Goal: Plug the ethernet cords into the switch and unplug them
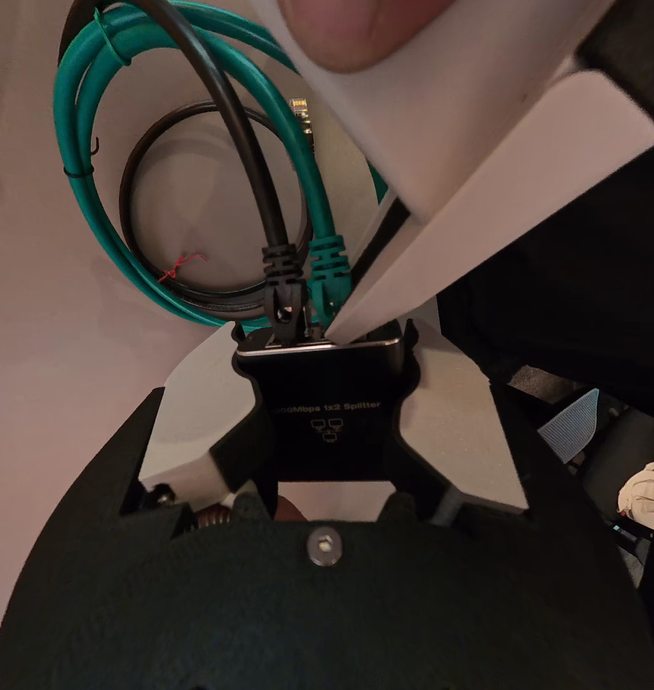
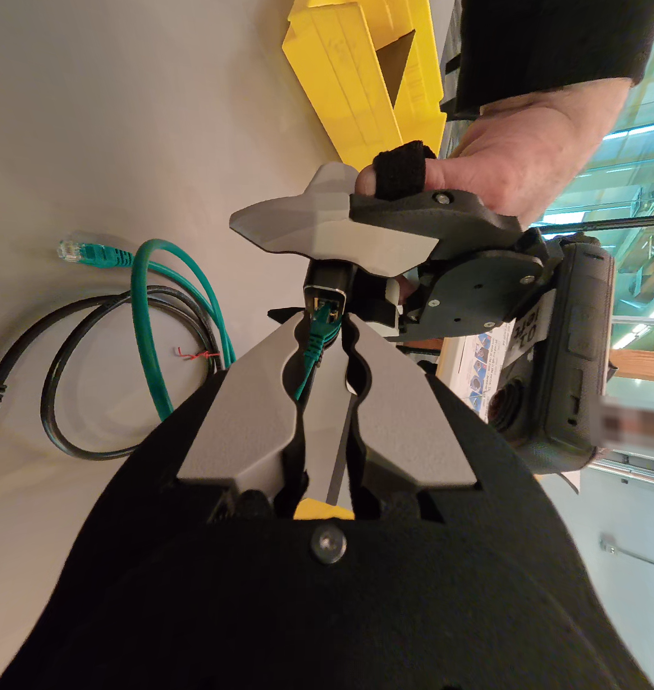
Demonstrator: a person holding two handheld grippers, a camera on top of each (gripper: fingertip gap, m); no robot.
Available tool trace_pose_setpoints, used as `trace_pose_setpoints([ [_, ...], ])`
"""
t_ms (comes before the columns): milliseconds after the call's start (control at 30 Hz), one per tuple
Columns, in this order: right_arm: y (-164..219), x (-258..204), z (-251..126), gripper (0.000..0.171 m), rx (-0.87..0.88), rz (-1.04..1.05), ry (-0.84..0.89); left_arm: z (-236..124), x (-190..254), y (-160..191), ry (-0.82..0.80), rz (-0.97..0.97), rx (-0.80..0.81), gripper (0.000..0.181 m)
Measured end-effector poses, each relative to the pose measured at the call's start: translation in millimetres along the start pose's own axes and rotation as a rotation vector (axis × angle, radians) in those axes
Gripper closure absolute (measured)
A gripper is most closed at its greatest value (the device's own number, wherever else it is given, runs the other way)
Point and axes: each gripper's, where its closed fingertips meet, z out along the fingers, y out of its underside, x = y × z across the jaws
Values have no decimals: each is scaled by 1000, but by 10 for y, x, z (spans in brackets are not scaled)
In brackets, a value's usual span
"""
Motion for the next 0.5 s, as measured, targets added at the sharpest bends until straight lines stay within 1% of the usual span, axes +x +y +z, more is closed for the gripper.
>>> trace_pose_setpoints([
  [500, 13, -25, -12, 156, 12, 30, -21, 15, -2, -12, 10, 8, -6, 104],
])
